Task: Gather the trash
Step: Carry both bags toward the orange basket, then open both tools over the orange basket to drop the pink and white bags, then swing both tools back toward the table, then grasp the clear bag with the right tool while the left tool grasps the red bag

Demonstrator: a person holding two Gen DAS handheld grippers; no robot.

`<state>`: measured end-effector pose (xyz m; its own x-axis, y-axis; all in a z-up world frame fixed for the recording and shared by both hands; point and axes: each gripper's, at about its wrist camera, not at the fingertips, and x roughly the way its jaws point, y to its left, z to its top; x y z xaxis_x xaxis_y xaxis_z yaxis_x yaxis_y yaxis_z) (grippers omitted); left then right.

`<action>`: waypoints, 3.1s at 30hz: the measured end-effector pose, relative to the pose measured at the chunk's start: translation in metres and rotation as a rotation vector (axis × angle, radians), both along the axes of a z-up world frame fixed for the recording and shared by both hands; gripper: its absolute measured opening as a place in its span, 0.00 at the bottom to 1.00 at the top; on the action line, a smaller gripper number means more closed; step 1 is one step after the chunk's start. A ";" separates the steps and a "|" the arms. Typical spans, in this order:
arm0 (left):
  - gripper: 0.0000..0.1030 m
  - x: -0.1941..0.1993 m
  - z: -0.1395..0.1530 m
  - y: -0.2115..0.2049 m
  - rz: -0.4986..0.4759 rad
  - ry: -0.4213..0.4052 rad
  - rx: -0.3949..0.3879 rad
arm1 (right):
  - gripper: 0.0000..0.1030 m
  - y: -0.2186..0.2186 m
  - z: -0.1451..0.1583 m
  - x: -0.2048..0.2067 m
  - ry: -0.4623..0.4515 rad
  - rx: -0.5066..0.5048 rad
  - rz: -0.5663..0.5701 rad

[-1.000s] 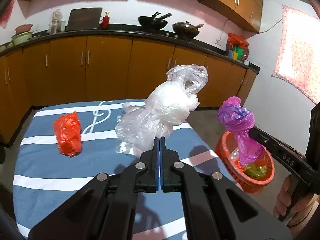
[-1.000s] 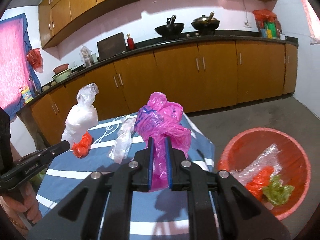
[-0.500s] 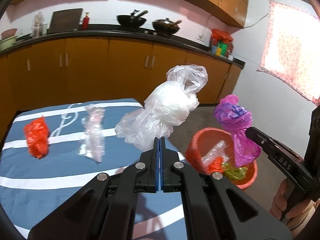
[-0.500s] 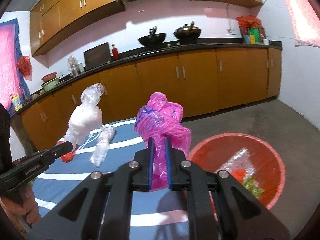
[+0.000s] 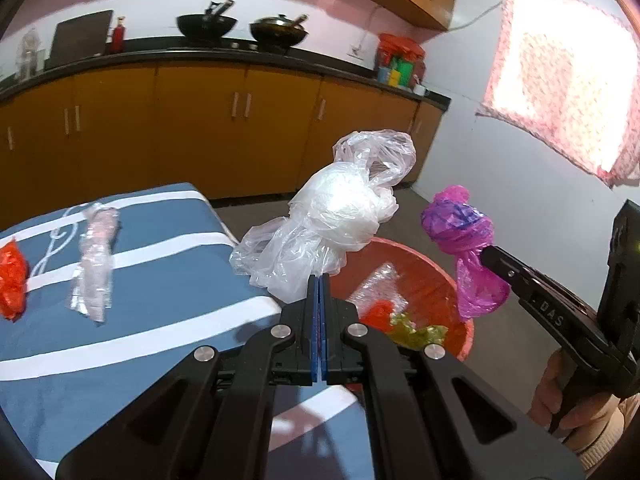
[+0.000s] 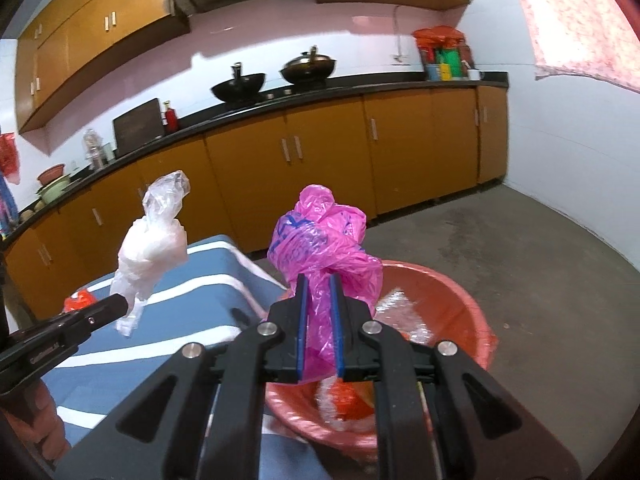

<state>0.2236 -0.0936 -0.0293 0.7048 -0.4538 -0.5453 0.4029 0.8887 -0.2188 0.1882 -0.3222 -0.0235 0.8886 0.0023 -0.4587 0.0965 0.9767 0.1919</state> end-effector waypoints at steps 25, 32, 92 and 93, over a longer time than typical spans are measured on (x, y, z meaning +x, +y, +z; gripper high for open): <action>0.00 0.028 -0.038 -0.095 -0.148 0.077 0.063 | 0.12 -0.059 -0.039 0.020 0.057 0.040 -0.104; 0.01 0.040 -0.045 -0.105 -0.165 0.109 0.064 | 0.16 -0.065 -0.044 0.029 0.057 0.067 -0.096; 0.60 0.019 -0.056 0.337 0.742 0.033 0.162 | 0.48 0.373 -0.100 0.195 0.315 -0.119 0.467; 0.62 0.020 -0.055 0.336 0.741 0.031 0.158 | 0.28 0.373 -0.102 0.196 0.330 -0.122 0.469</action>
